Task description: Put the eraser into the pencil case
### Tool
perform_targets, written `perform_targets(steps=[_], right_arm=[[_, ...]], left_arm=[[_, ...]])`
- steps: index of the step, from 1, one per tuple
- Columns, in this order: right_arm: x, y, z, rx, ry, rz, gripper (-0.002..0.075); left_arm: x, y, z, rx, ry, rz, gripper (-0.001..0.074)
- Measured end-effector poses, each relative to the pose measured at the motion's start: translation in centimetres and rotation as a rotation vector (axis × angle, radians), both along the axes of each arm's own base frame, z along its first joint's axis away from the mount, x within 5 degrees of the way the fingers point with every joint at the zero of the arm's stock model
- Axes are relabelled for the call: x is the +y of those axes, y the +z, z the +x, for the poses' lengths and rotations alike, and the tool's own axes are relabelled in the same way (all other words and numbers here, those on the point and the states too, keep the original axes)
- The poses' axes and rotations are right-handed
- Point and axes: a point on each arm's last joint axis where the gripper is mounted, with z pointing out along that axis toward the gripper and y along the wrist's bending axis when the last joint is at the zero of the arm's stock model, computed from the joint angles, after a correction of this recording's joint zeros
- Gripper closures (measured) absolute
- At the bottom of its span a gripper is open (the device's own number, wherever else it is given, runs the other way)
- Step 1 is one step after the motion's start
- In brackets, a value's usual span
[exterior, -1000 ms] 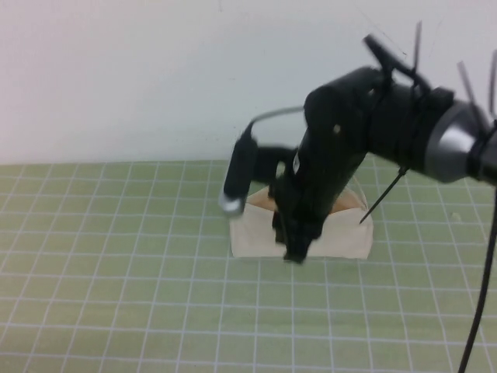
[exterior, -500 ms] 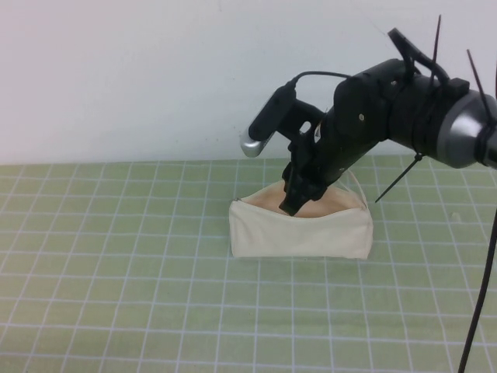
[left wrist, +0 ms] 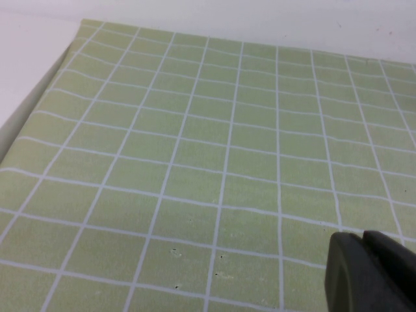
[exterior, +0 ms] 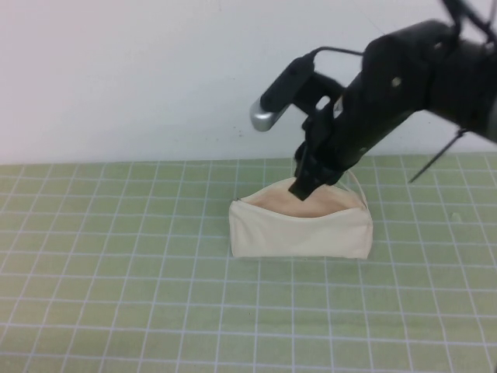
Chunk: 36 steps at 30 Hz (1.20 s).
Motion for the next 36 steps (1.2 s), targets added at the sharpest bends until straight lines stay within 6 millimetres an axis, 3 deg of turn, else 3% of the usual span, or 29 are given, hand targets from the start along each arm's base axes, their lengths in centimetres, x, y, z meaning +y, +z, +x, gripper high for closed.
perform_targets(steps=[3,5,13,17,20,28,32,36], right_arm=[[-1.1,2.1,-2.2,-0.003,-0.007,0.04,0.0671],[-2.0,2.6,-3.8,-0.004,-0.014,0.072,0.0704],[-7.1,5.0,-12.4,-0.097,-0.043,0.206,0.0726],[-9.8,4.8,-16.5,-0.174,-0.08,0.29,0.0727],[-11.8,4.0,-19.5,-0.204,-0.09,0.319,0.0727],[-16.7,-0.5,-27.2,-0.294,-0.125,0.429,0.0727],[-18.0,-2.6,-29.2,-0.319,-0.125,0.45,0.0727],[-18.6,-5.0,-29.7,-0.339,-0.127,0.424,0.0727]], left_arm=[[0.0,0.0,0.0,0.0,0.0,0.0,0.0738],[0.0,0.0,0.0,0.0,0.0,0.0,0.0738],[0.0,0.0,0.0,0.0,0.0,0.0,0.0738],[0.0,0.0,0.0,0.0,0.0,0.0,0.0738],[0.0,0.0,0.0,0.0,0.0,0.0,0.0738],[0.0,0.0,0.0,0.0,0.0,0.0,0.0738],[0.0,0.0,0.0,0.0,0.0,0.0,0.0738],[0.0,0.0,0.0,0.0,0.0,0.0,0.0738]])
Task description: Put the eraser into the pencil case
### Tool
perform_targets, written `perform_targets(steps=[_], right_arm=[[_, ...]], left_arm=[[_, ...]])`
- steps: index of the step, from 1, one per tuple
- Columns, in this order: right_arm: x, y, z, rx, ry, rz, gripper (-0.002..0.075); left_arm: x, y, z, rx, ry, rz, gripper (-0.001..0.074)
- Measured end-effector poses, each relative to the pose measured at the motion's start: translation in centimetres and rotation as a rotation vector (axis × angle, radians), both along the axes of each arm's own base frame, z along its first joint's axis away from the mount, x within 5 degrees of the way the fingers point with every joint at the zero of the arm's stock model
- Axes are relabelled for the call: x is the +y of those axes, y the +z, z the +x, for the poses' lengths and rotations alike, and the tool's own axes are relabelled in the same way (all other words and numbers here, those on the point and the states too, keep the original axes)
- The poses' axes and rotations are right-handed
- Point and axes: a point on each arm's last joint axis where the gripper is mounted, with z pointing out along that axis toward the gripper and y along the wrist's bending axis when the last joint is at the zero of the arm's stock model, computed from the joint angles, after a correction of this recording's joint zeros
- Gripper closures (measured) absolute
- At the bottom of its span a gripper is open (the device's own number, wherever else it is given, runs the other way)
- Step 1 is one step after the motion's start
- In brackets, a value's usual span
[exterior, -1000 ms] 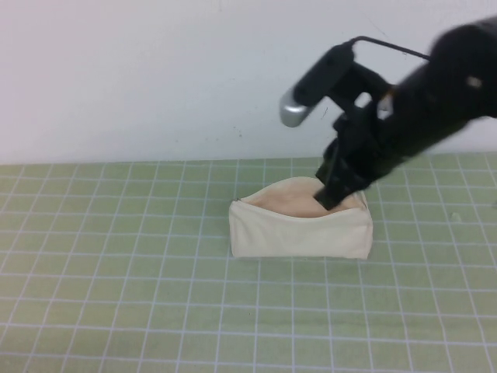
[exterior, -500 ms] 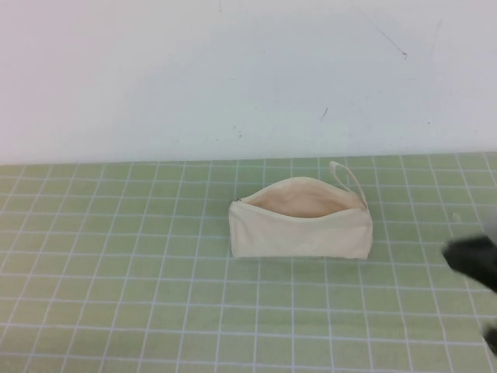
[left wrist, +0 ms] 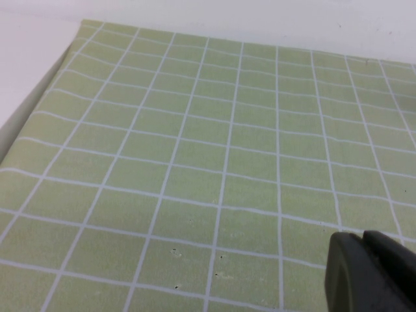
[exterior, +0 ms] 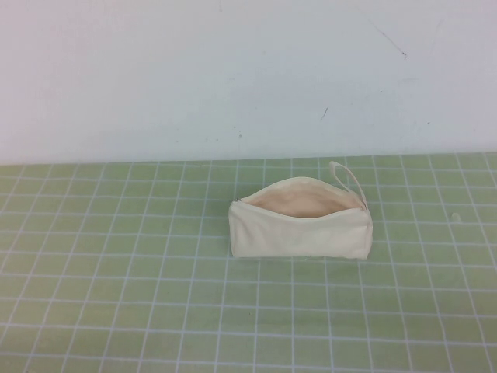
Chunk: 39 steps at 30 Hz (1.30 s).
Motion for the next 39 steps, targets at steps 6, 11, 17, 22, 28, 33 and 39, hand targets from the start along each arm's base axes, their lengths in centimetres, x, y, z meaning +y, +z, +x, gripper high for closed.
perform_targets(steps=[6,11,17,22,28,33,39], right_arm=[[-1.6,-1.5,0.0,-0.192,-0.163,0.114,0.0727],[-3.7,-3.3,-0.3,-0.329,-0.41,0.172,0.0727],[-5.0,-4.7,-1.2,-0.371,-0.611,0.254,0.0727],[-5.3,-4.9,-1.4,-0.358,-0.664,0.274,0.0727],[-5.2,-5.5,-1.5,-0.3,-0.658,0.25,0.0727],[-5.4,-6.6,-2.0,-0.192,-0.713,0.251,0.0727],[-5.6,-7.6,-2.3,-0.06,-0.782,0.286,0.0727]], left_arm=[[0.0,0.0,0.0,0.0,0.0,0.0,0.0738],[0.0,0.0,0.0,0.0,0.0,0.0,0.0738],[0.0,0.0,0.0,0.0,0.0,0.0,0.0738],[0.0,0.0,0.0,0.0,0.0,0.0,0.0738],[0.0,0.0,0.0,0.0,0.0,0.0,0.0738],[0.0,0.0,0.0,0.0,0.0,0.0,0.0738],[0.0,0.0,0.0,0.0,0.0,0.0,0.0738]])
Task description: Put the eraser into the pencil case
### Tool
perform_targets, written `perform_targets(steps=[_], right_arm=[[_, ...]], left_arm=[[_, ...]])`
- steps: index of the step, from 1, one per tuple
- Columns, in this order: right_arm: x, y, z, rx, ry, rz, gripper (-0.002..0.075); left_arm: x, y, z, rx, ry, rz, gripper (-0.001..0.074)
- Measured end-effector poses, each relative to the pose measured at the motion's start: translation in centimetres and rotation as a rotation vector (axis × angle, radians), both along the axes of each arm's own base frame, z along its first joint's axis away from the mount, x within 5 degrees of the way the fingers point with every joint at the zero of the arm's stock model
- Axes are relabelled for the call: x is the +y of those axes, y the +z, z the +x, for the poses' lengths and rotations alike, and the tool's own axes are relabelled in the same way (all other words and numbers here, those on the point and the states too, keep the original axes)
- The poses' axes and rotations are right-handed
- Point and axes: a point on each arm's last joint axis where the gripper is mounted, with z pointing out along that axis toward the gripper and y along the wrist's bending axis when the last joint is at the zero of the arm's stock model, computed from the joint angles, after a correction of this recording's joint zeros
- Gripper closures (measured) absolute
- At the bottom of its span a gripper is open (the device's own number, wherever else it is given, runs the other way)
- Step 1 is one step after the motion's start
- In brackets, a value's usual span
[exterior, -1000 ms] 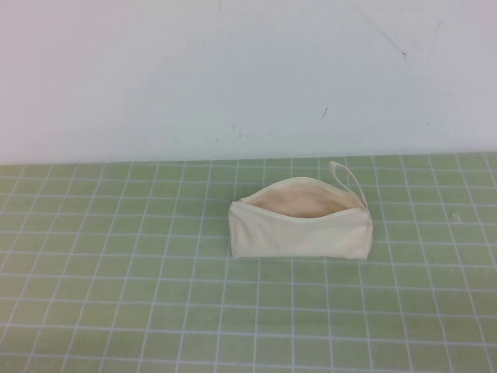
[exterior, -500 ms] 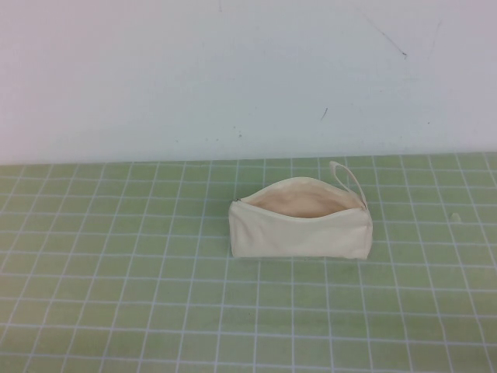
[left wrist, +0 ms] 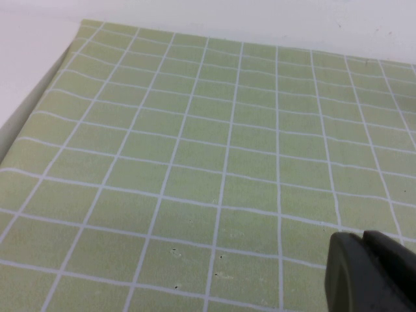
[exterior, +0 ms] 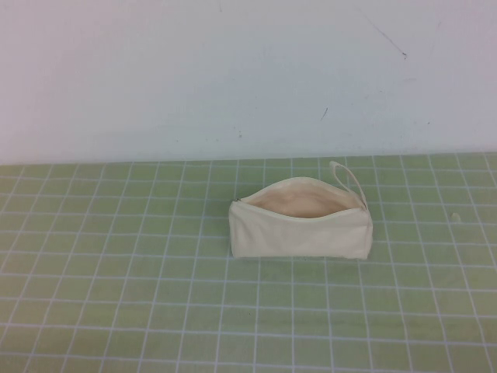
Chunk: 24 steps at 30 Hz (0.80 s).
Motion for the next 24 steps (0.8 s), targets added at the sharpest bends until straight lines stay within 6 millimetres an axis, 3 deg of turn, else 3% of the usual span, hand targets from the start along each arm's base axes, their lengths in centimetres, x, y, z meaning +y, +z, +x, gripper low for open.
perform_targets(steps=[24], right_arm=[[0.0,0.01,-0.02,0.004,-0.003,0.008,0.0727]], left_arm=[[0.0,0.0,0.0,0.0,0.0,0.0,0.0738]])
